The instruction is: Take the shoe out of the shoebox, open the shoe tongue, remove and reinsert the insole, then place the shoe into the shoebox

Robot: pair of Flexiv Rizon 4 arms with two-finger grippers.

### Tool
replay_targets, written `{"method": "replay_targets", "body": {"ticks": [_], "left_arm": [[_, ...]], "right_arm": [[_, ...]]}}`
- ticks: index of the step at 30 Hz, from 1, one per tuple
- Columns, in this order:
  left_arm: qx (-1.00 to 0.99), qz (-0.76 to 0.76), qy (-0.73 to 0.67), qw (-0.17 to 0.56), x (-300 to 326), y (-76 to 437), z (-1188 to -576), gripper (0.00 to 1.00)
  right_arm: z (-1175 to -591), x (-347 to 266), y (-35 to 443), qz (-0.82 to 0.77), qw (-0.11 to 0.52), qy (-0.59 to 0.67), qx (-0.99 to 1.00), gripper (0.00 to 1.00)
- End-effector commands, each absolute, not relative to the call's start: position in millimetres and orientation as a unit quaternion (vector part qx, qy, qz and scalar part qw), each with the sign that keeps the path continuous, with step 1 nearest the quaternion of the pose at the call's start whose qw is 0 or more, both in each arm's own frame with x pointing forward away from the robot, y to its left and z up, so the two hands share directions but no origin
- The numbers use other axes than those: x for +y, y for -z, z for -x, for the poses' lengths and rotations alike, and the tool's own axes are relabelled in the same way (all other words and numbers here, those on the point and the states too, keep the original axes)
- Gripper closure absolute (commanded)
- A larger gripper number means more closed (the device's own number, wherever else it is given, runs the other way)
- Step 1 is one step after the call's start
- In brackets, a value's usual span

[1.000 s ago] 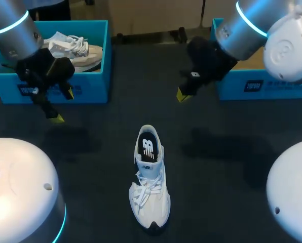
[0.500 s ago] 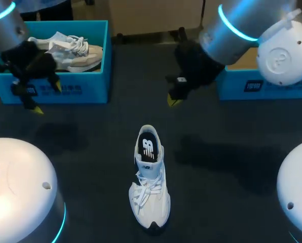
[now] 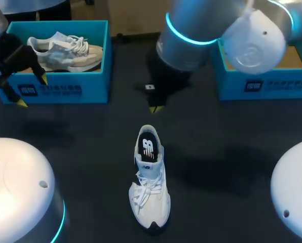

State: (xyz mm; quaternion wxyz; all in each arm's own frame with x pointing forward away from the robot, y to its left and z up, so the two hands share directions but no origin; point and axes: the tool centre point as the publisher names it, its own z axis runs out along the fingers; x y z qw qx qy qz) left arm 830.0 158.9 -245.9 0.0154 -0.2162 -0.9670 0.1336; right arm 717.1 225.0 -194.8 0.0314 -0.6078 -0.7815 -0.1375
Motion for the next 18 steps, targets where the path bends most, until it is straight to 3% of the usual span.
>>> {"method": "replay_targets", "body": {"ticks": [1, 5, 18], "left_arm": [[-0.967, 0.217, -0.132, 0.015, 159.1, 245.2, -829.4, 0.00], [-0.967, 0.217, -0.132, 0.015, 159.1, 245.2, -829.4, 0.00], [-0.967, 0.217, -0.132, 0.015, 159.1, 245.2, -829.4, 0.00]], "right_arm": [[-724.6, 236.6, 194.8, 0.607, 0.001, 0.110, -0.787, 1.00], [-721.7, 255.5, 208.7, 0.563, -0.026, 0.122, -0.817, 1.00], [-706.4, 260.7, 252.2, 0.584, 0.010, 0.115, -0.804, 1.00]]}}
